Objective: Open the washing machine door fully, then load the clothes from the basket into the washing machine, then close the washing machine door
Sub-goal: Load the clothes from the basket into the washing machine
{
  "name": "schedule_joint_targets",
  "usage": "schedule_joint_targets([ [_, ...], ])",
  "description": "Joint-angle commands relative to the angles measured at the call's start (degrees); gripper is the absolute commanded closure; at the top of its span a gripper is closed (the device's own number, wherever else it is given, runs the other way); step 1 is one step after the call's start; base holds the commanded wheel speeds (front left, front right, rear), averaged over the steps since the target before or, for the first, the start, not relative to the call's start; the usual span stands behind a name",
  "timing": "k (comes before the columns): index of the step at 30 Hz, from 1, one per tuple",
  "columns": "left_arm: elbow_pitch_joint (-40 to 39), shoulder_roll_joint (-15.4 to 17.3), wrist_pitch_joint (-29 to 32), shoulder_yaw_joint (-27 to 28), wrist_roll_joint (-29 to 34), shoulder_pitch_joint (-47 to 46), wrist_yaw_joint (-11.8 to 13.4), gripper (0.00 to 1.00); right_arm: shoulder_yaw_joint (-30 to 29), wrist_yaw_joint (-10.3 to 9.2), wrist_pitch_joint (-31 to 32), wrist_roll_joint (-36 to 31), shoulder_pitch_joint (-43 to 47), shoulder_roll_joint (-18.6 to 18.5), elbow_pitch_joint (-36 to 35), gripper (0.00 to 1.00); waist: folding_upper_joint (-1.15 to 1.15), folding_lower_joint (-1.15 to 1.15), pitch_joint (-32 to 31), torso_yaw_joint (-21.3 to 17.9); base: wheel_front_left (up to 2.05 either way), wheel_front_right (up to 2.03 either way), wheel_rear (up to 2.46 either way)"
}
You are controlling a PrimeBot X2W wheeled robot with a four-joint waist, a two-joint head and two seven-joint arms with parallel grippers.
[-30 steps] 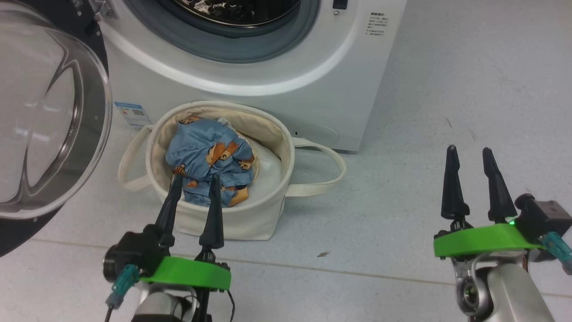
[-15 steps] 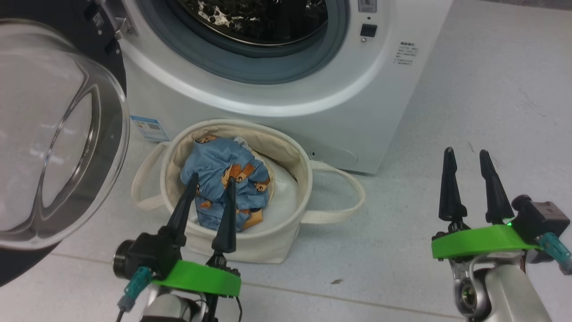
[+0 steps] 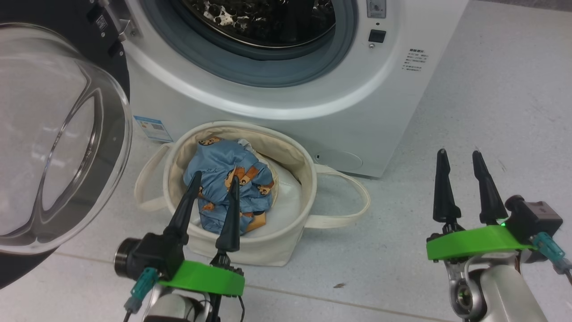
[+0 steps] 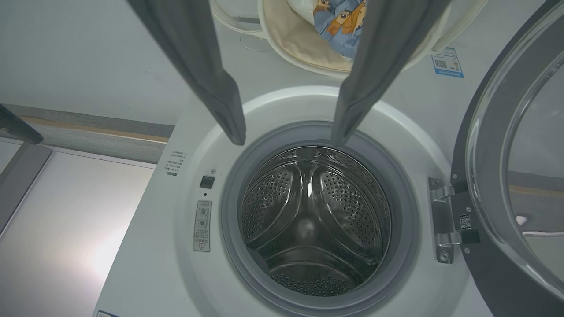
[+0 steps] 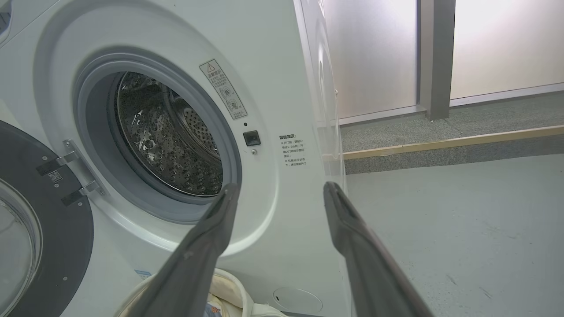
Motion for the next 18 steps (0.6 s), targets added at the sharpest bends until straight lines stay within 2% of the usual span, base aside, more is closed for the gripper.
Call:
schedule_joint_targets([
  [1, -2.3, 0.7, 0.1, 1.5, 0.5, -1.4, 0.6, 0.0, 1.4, 0.01, -0.7, 0.3, -1.9, 0.5, -1.5, 0.0, 0.0, 0.0, 0.0, 0.0, 0.0, 0.0, 0.0],
  [12, -2.5, 0.7, 0.1, 1.0, 0.3, -0.9, 1.3, 0.0, 1.7, 0.01, -0.7, 0.2, -1.7, 0.5, -1.1, 0.0, 0.0, 0.0, -0.8, -0.1, 0.0, 0.0, 0.0],
  [18, 1.0, 0.7, 0.1, 1.0, 2.6, -0.5, 2.4, 0.0, 2.5, 0.01, -0.7, 0.1, -1.3, 0.5, -0.5, 0.0, 0.0, 0.0, -1.4, -0.5, 0.0, 0.0, 0.0],
])
